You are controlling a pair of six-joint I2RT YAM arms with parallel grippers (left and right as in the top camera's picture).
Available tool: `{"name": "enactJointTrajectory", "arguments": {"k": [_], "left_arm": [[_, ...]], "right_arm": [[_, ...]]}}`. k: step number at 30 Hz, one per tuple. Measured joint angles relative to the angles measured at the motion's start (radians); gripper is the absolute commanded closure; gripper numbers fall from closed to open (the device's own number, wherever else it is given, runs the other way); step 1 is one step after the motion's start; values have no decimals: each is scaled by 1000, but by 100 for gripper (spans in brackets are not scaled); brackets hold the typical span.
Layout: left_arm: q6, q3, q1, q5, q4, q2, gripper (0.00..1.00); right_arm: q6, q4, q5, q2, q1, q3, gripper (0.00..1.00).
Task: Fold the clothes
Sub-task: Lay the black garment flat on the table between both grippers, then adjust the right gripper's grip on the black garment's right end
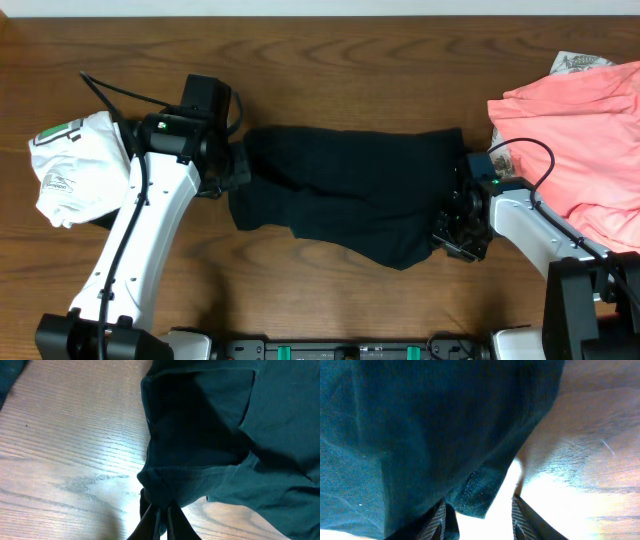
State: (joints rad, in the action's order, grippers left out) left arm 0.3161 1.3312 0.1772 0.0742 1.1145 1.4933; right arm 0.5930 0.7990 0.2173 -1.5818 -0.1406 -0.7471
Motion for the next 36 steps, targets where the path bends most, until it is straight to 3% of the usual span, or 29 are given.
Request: {"name": "enactJointTrajectory", "arguments": {"k": [1, 19, 30, 36], "left_arm": [[0, 0, 0, 0, 0, 0, 93], [0, 0, 0, 0, 0, 0, 93], [0, 0, 0, 0, 0, 0, 93], [-8, 0, 0, 0, 3, 0, 94]], "right_arm": [[1, -5, 4, 0, 0, 1, 99], [-52, -60, 12, 11, 0, 2, 99], [-232, -2, -74, 289, 1, -223, 99], [-252, 35, -117, 312, 1, -236, 99]]}}
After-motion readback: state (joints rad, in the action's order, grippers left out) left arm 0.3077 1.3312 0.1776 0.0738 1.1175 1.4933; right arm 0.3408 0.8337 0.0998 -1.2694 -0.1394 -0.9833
